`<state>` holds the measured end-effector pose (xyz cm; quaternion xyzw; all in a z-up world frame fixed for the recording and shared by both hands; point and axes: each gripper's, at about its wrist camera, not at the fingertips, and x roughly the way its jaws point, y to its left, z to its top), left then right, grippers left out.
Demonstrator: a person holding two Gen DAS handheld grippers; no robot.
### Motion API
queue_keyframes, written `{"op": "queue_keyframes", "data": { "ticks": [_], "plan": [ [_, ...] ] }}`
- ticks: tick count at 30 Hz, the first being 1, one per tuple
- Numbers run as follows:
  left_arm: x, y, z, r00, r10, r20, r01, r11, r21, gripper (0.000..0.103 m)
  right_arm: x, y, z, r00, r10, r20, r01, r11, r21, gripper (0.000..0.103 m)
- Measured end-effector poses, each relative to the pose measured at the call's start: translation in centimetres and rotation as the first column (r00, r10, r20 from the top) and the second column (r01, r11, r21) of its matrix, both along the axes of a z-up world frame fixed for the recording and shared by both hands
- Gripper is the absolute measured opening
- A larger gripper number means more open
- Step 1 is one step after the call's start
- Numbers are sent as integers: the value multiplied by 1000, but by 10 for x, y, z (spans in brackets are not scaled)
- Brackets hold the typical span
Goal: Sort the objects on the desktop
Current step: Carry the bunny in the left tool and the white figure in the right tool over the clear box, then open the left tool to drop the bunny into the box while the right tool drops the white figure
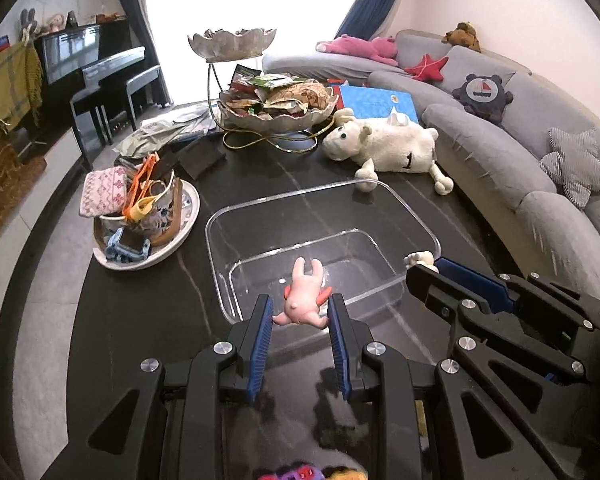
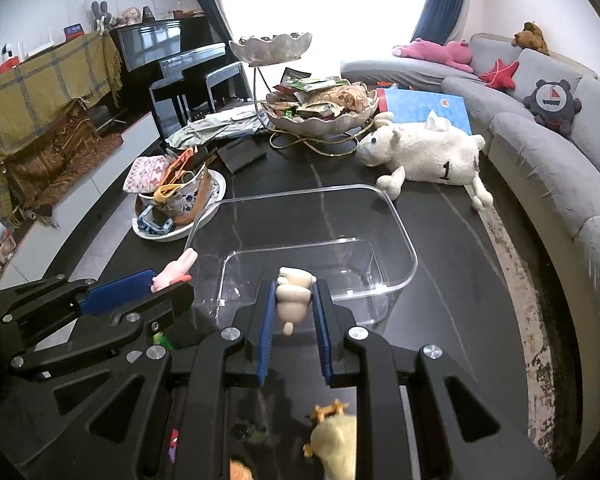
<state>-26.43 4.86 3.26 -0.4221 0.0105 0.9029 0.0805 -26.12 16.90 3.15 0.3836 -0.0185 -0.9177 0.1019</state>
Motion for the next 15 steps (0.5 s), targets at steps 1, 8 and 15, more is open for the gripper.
{"op": "queue_keyframes", "data": {
  "ticks": [1,8,15],
  "plan": [
    [-5,1,-1,1000,1,3,-1,1000,0,24,-5,1,-1,1000,0,4,0,1000,-2,17],
    [-37,5,-15,1000,8,28,-8,1000,-8,24,-37,4,-14,999,-4,32,4,1000,3,17],
    [-54,5,-32,998,13,55,-12,1000,-11,24,-56,6,-33,997,-14,80,15,1000,-13,18]
  ]
}}
